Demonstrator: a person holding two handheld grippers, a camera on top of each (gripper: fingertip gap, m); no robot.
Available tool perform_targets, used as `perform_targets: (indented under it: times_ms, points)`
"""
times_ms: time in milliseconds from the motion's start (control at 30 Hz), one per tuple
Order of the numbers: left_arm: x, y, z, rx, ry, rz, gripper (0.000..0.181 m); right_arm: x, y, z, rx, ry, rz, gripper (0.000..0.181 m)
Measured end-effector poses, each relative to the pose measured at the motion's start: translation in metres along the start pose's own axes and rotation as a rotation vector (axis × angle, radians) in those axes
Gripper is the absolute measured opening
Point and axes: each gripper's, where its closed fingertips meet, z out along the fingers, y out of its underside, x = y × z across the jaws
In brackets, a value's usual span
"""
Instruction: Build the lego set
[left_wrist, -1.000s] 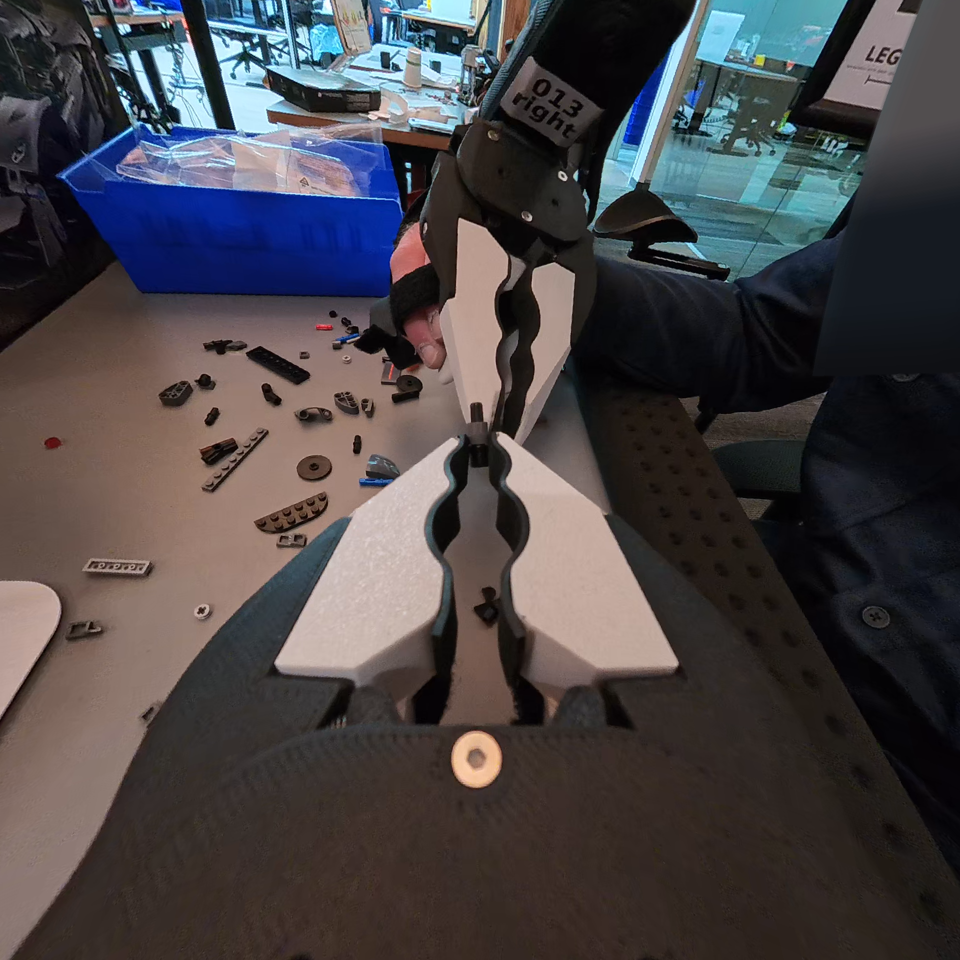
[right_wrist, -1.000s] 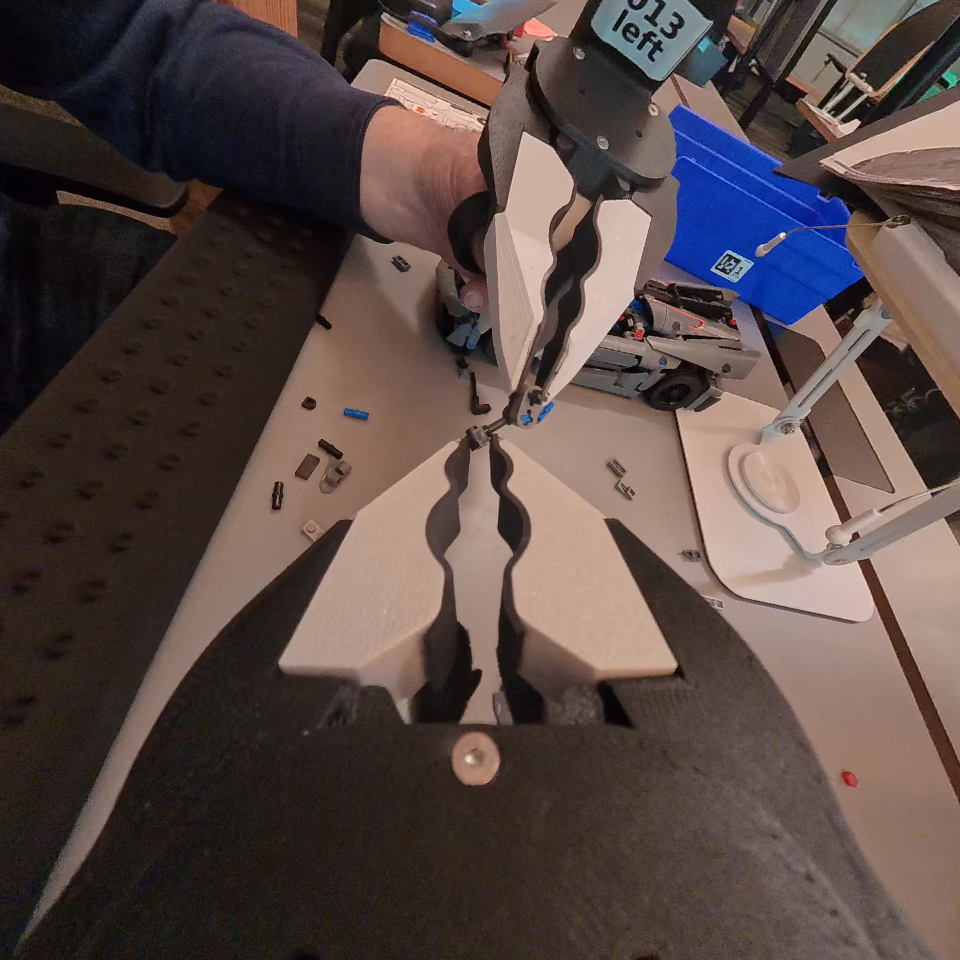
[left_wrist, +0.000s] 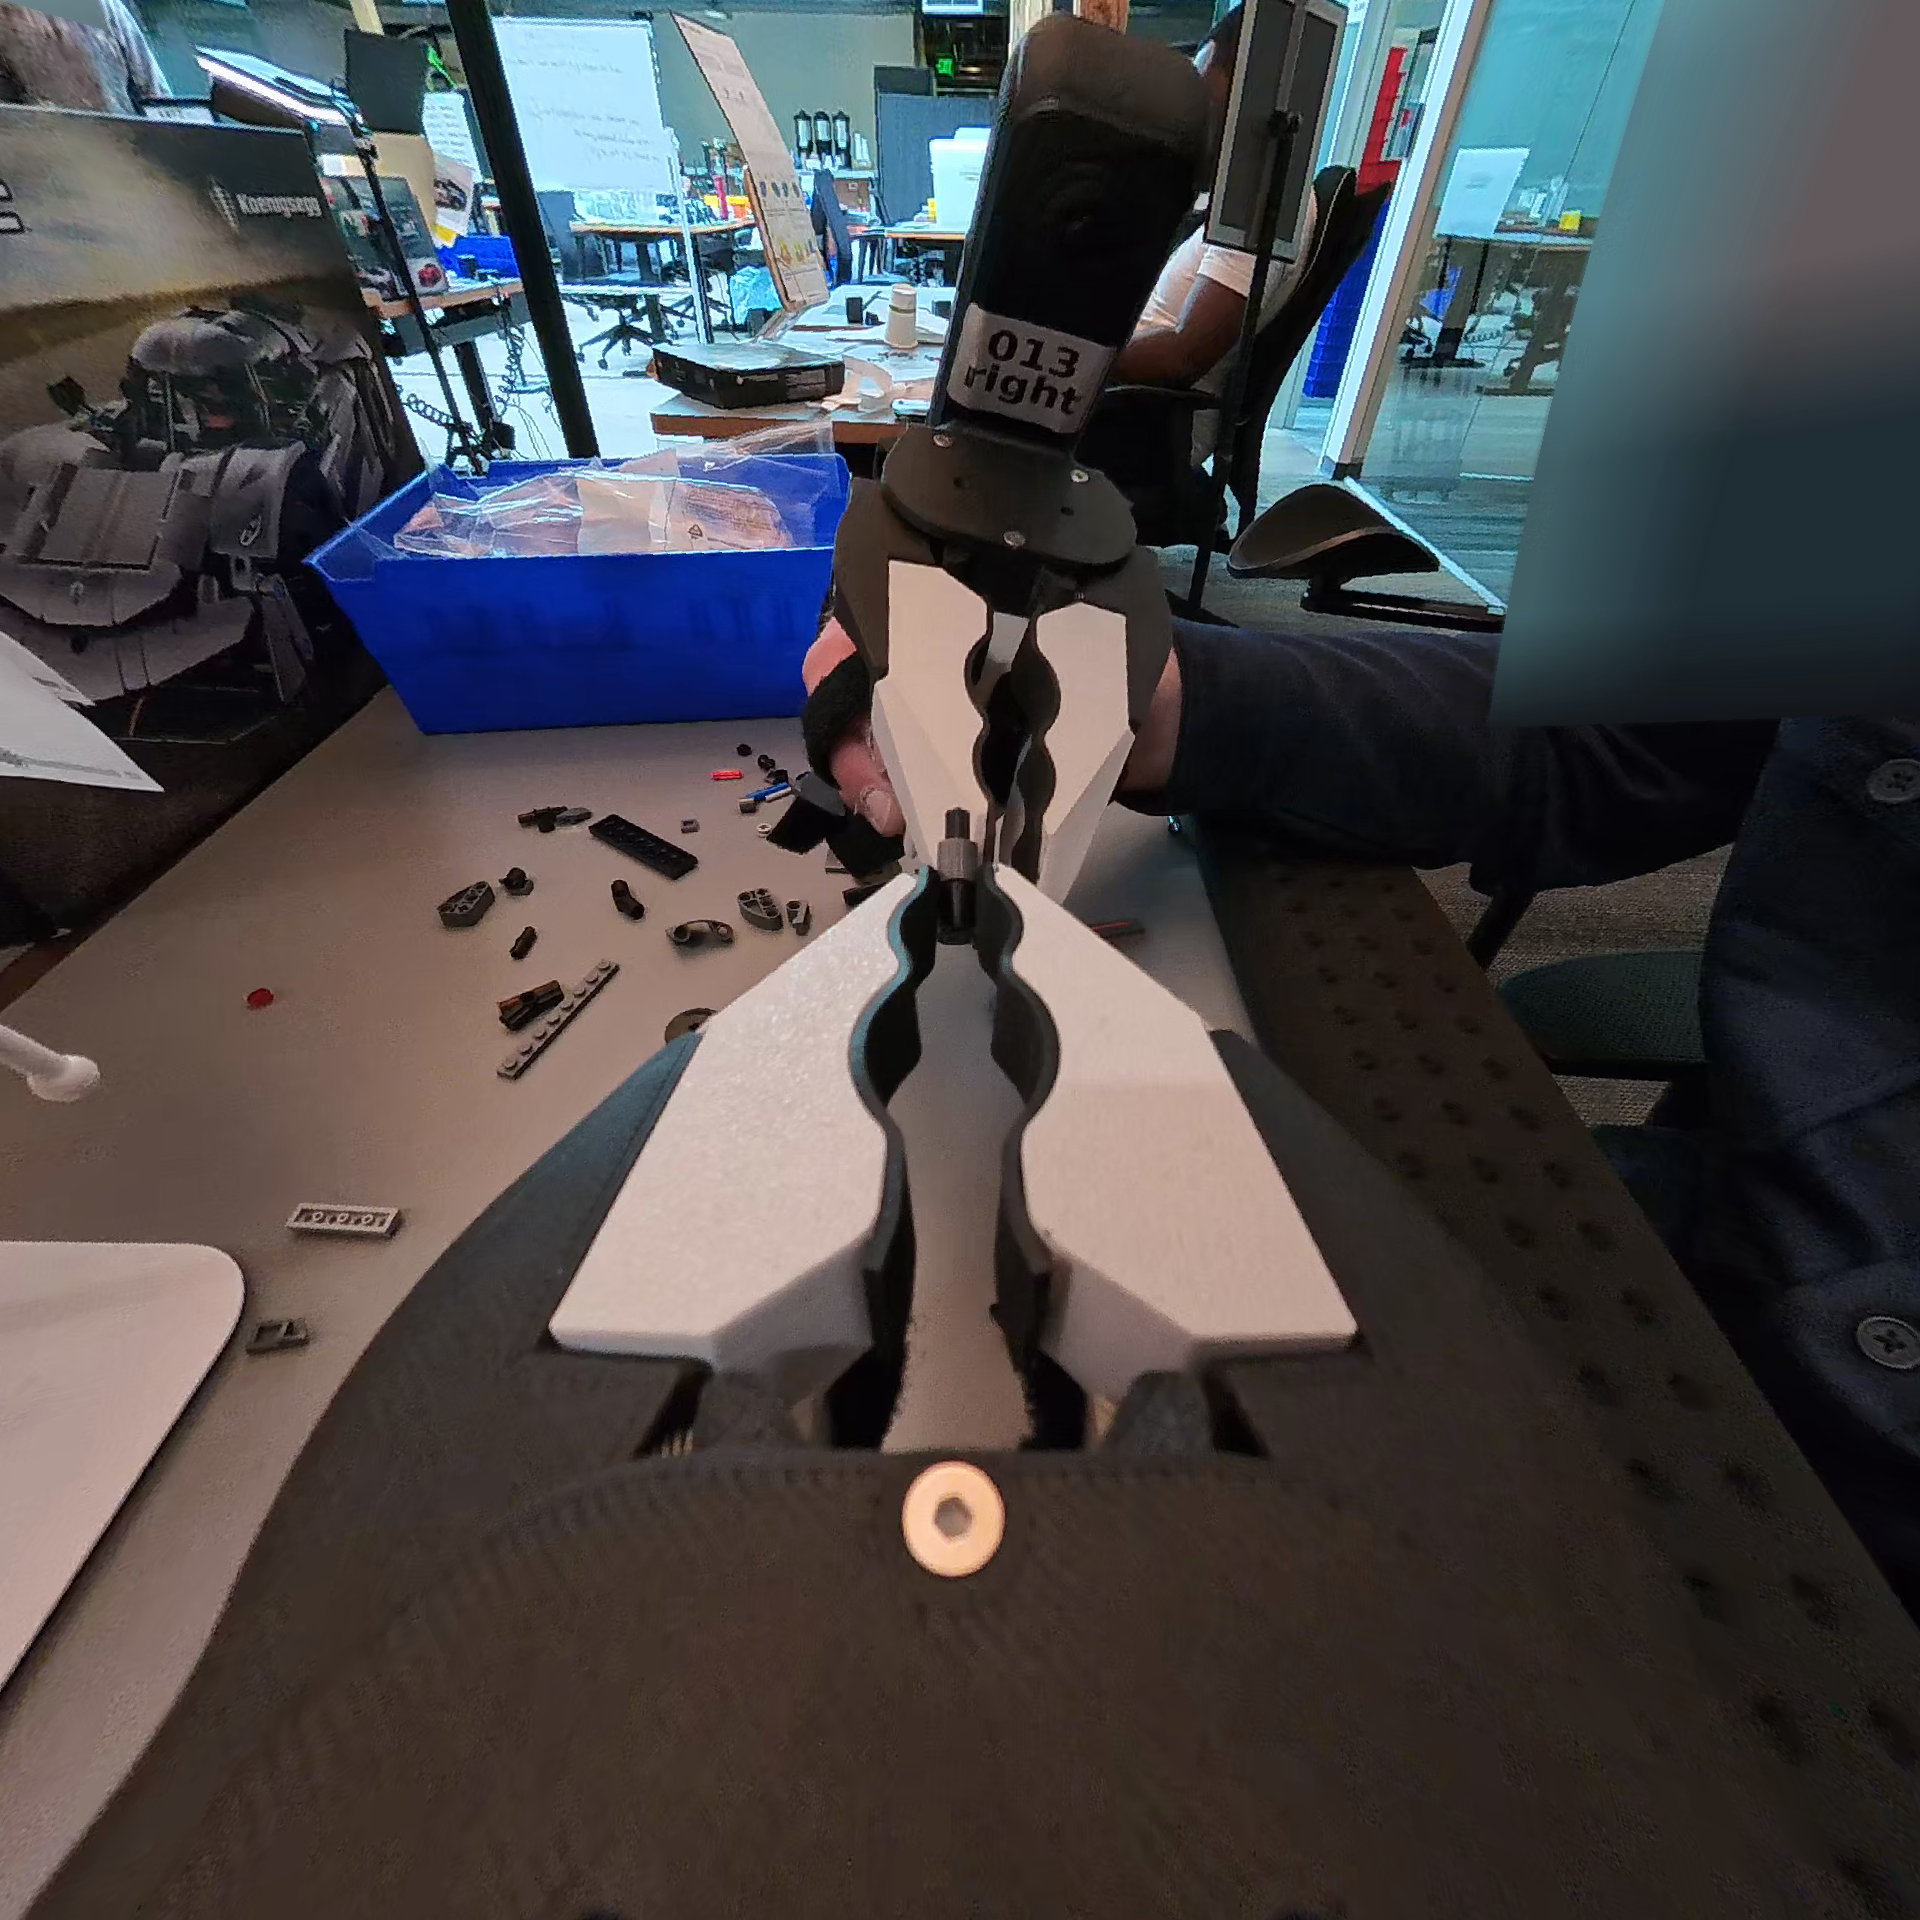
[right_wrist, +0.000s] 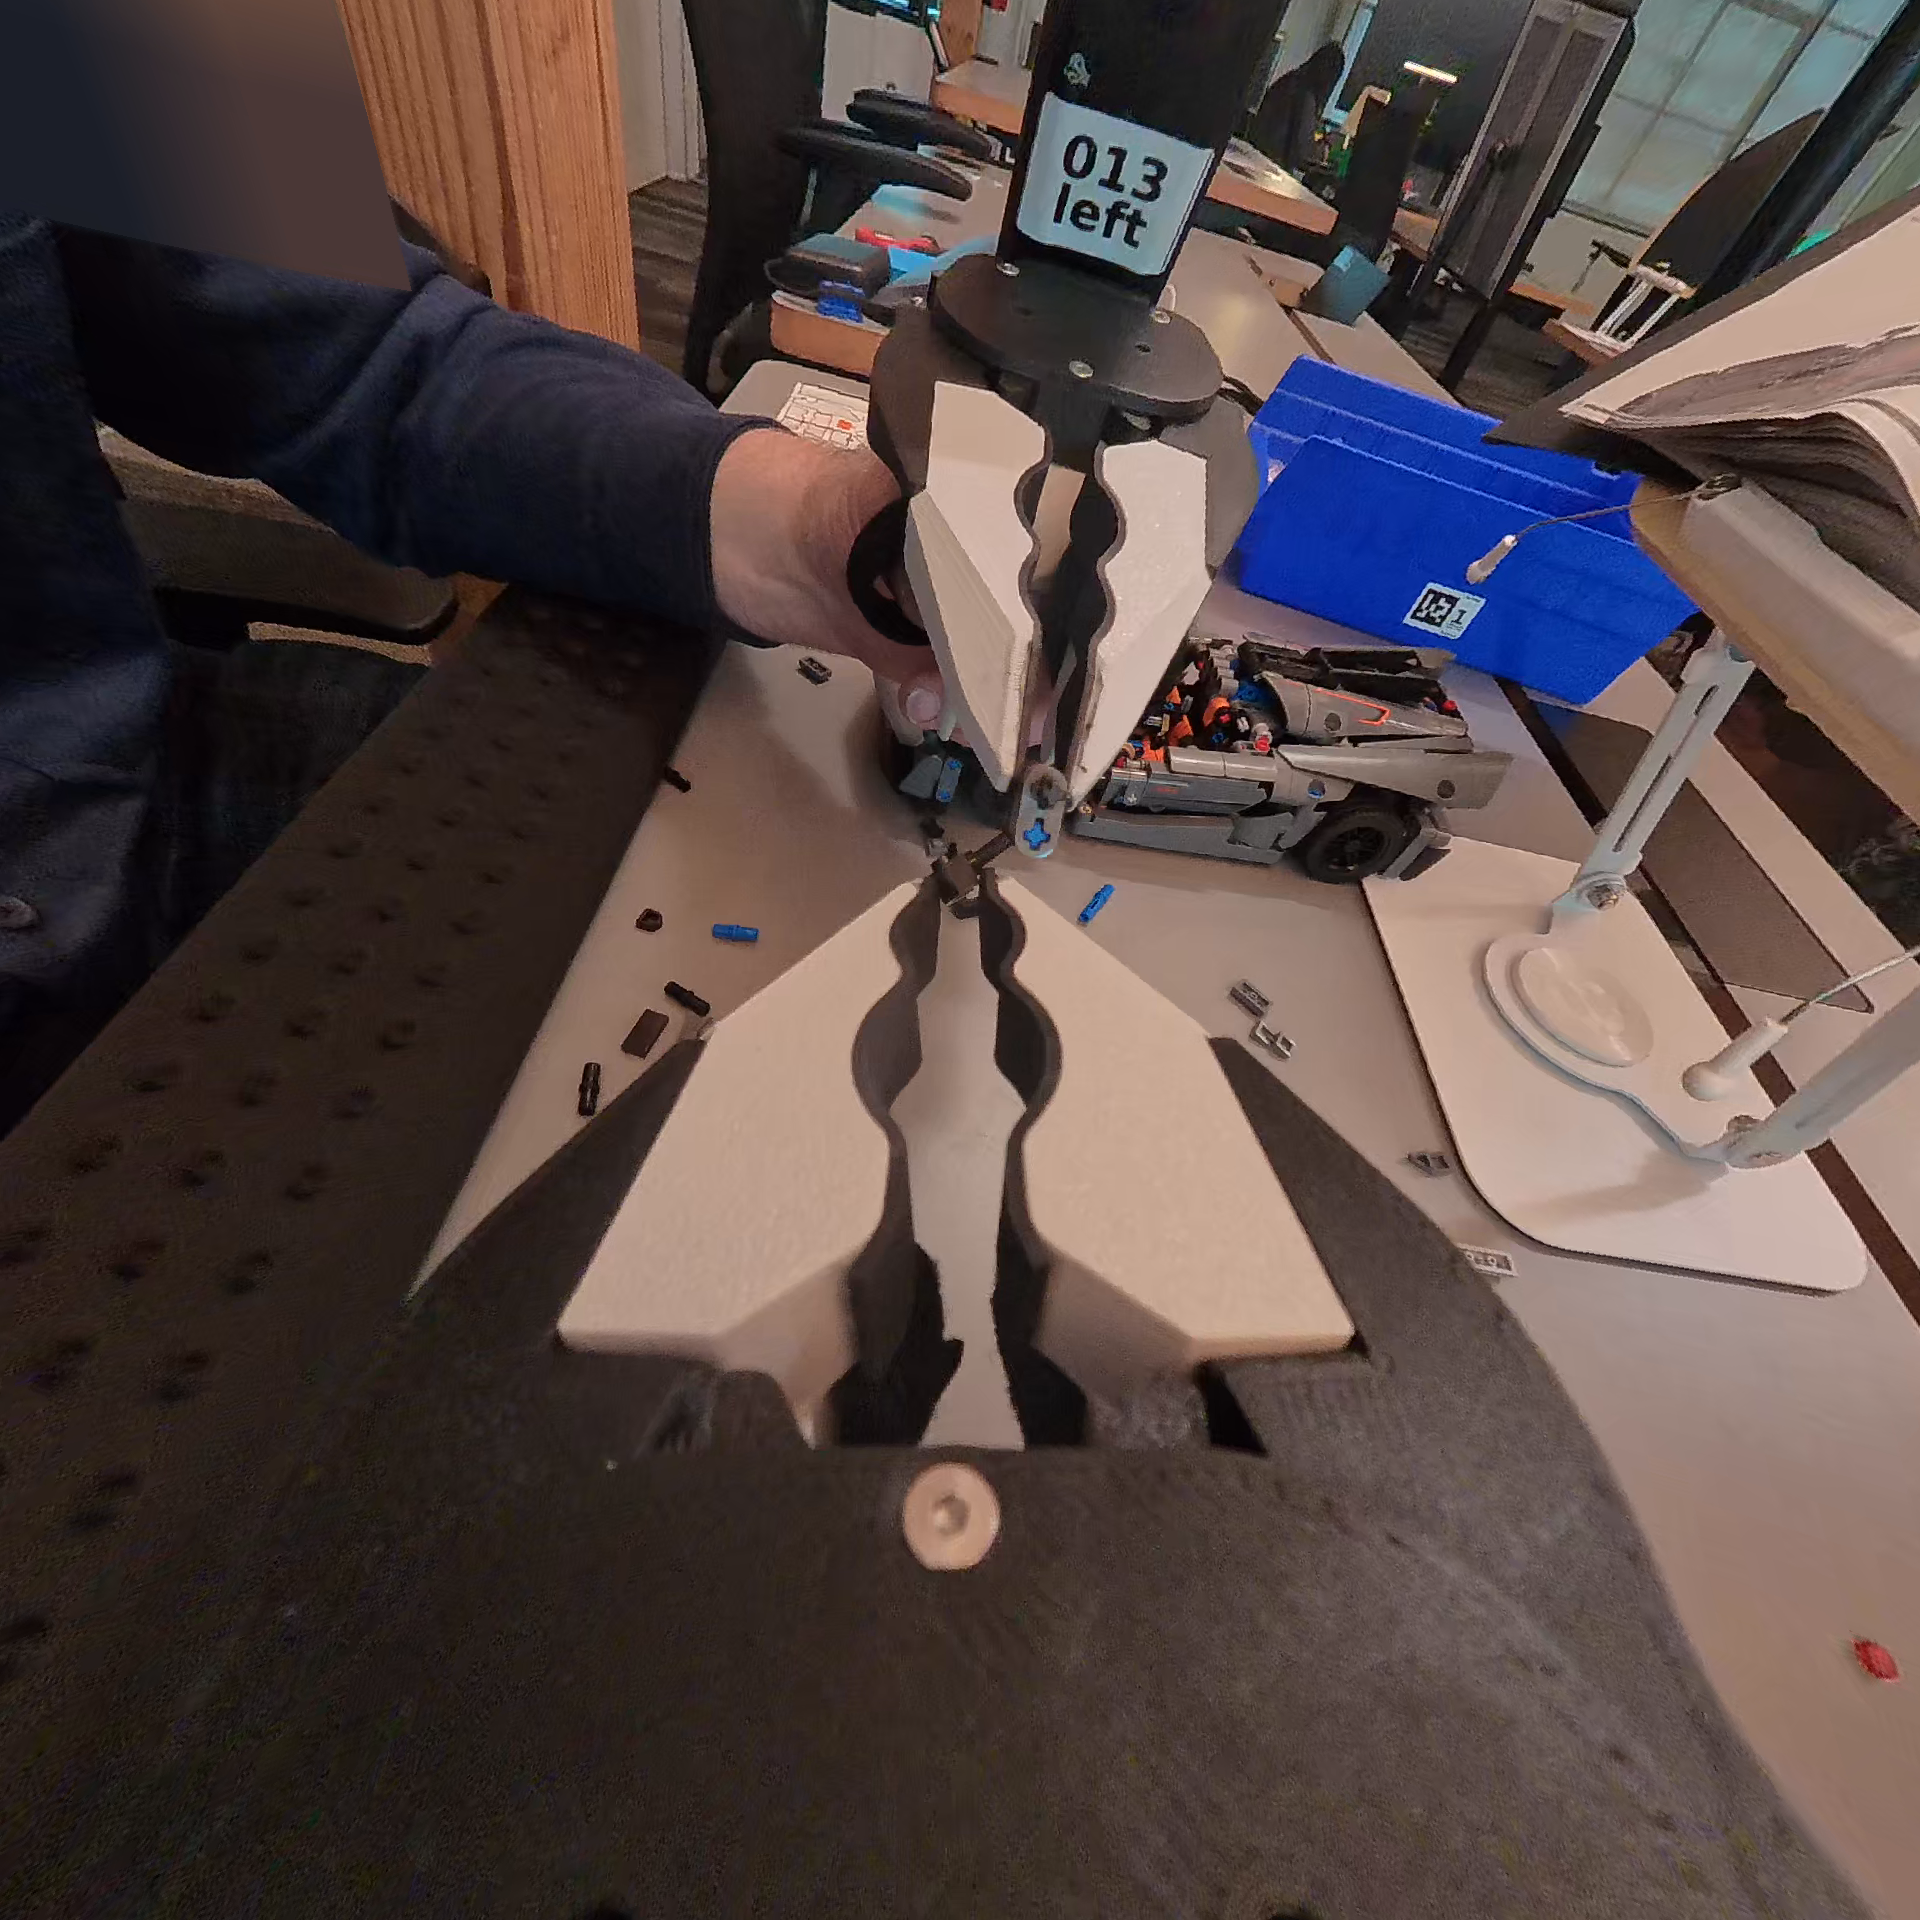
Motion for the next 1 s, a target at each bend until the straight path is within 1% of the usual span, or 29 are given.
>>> perform_targets:
  times_ms: [267,567,767,1000]
  points:
    - [-0.005,-0.003,-0.001,0.021,-0.018,-0.023,0.005,0.004,-0.003,0.000,0.016,0.018,0.019,0.005]
    - [-0.003,-0.017,-0.002,0.092,-0.044,-0.014,0.005,0.004,-0.016,-0.005,0.088,0.015,0.046,0.005]
    - [-0.004,-0.020,-0.002,0.115,-0.052,-0.033,0.005,0.006,-0.019,-0.007,0.100,0.029,0.041,0.005]
    - [-0.005,-0.027,-0.001,0.137,-0.103,-0.008,0.005,0.008,-0.024,-0.007,0.129,0.046,0.053,0.005]
